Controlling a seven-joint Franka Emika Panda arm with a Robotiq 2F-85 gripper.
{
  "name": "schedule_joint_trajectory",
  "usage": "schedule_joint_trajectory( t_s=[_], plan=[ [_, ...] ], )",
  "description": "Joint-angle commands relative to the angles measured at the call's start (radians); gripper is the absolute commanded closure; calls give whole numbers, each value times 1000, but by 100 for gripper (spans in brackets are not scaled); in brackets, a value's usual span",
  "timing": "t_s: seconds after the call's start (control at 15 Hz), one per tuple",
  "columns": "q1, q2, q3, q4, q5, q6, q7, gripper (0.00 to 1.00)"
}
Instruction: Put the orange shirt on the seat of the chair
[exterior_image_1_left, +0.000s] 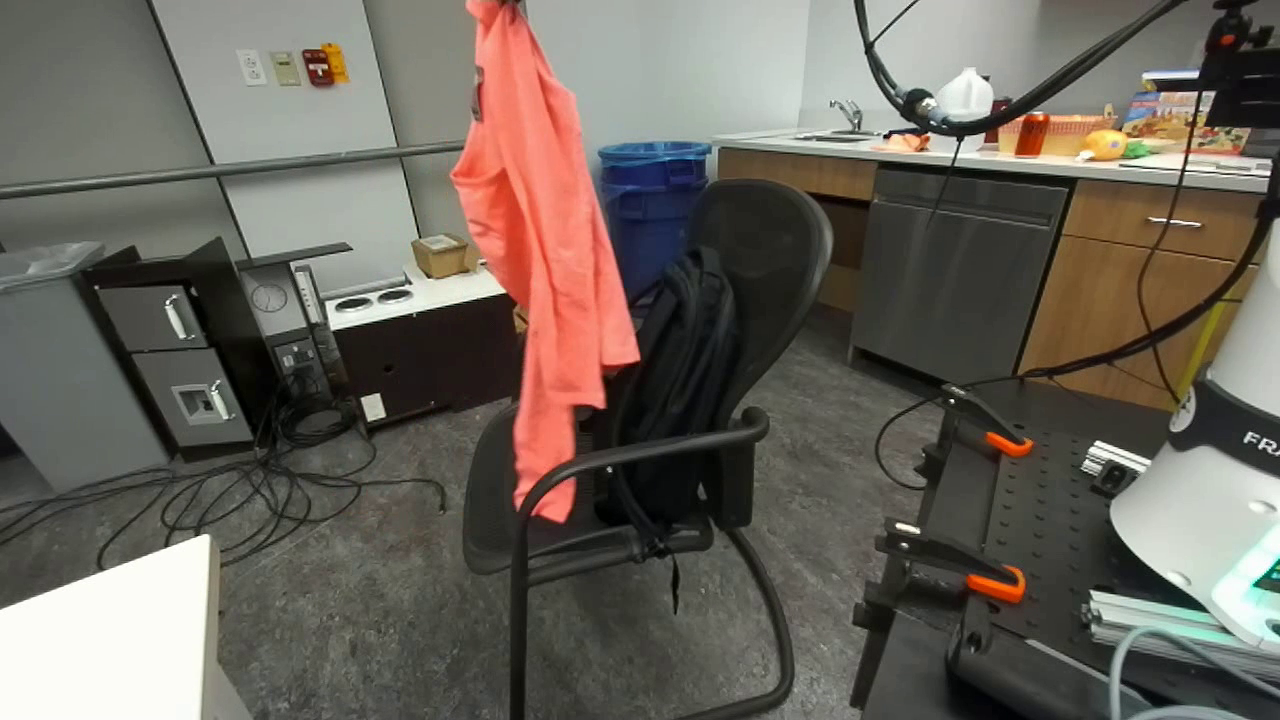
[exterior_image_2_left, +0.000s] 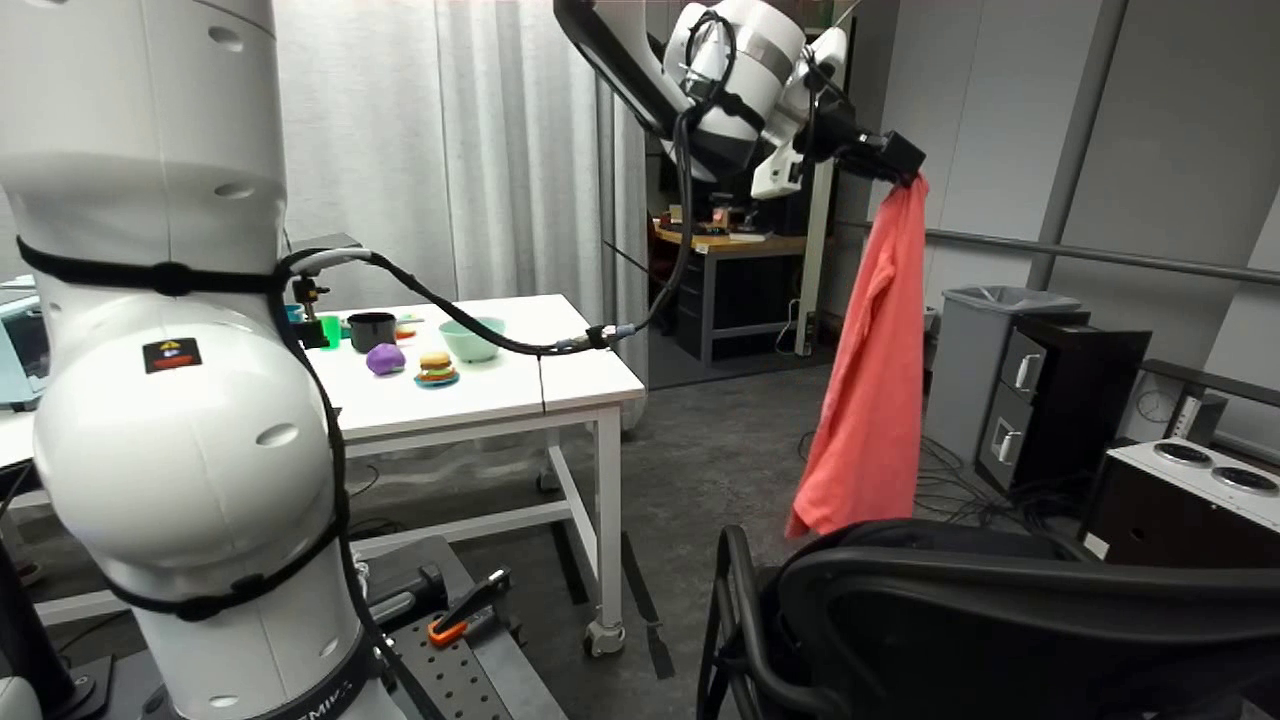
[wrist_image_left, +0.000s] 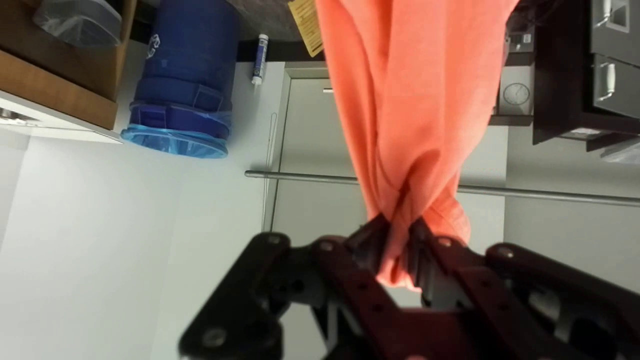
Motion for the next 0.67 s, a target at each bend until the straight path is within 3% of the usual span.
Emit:
schedule_joint_trajectory(
  t_s=[0.0, 0.4, 0.6],
  plan=[
    [-17, 38, -18, -8, -30, 13, 22, 98],
    [-39, 82, -46, -12, -8, 4, 55, 98],
    [-54, 102, -46, -19, 75, -1, 56, 98]
  ],
)
